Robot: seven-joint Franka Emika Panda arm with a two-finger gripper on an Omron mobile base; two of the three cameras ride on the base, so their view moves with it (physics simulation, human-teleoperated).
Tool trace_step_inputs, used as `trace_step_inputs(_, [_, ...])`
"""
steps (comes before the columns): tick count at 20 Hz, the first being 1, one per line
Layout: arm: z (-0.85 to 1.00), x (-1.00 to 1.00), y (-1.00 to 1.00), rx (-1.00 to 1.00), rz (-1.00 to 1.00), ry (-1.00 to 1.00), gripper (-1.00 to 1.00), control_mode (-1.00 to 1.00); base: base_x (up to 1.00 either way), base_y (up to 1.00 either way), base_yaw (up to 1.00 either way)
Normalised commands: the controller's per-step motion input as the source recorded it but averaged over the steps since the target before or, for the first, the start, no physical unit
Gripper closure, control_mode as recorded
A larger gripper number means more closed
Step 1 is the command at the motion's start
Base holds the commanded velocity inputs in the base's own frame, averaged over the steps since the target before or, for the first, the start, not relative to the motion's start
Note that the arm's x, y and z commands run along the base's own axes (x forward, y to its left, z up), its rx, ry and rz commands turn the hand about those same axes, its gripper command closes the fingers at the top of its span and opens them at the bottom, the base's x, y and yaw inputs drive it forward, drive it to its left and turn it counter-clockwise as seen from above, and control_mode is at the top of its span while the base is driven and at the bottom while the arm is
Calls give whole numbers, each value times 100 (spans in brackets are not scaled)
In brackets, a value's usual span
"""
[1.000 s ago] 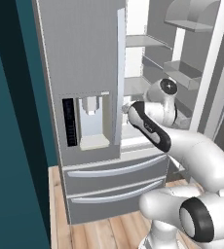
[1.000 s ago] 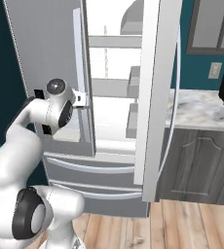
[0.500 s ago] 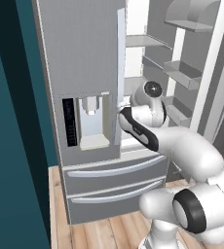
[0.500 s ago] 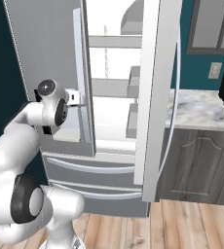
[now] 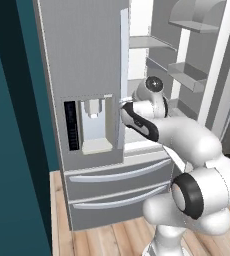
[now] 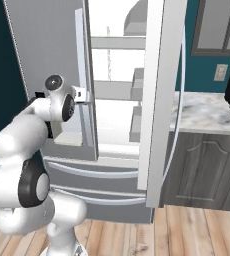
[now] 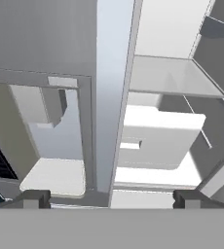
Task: Place one of the steaks on the plate and the other in the bowl. Then place the bowl in the fridge.
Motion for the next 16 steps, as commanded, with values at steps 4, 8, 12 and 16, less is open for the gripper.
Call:
trace_step_inputs(4, [19, 53, 0, 0, -6, 2, -100, -100, 0, 0, 0])
trace_step_inputs(8, [4, 45, 0, 3, -2, 0, -100, -100, 0, 0, 0])
trace_step_inputs(12, [0, 39, 0, 0, 0, 0, -100, -100, 0, 0, 0])
trace_step_inputs(16, [0, 46, 0, 0, 0, 0, -100, -100, 0, 0, 0])
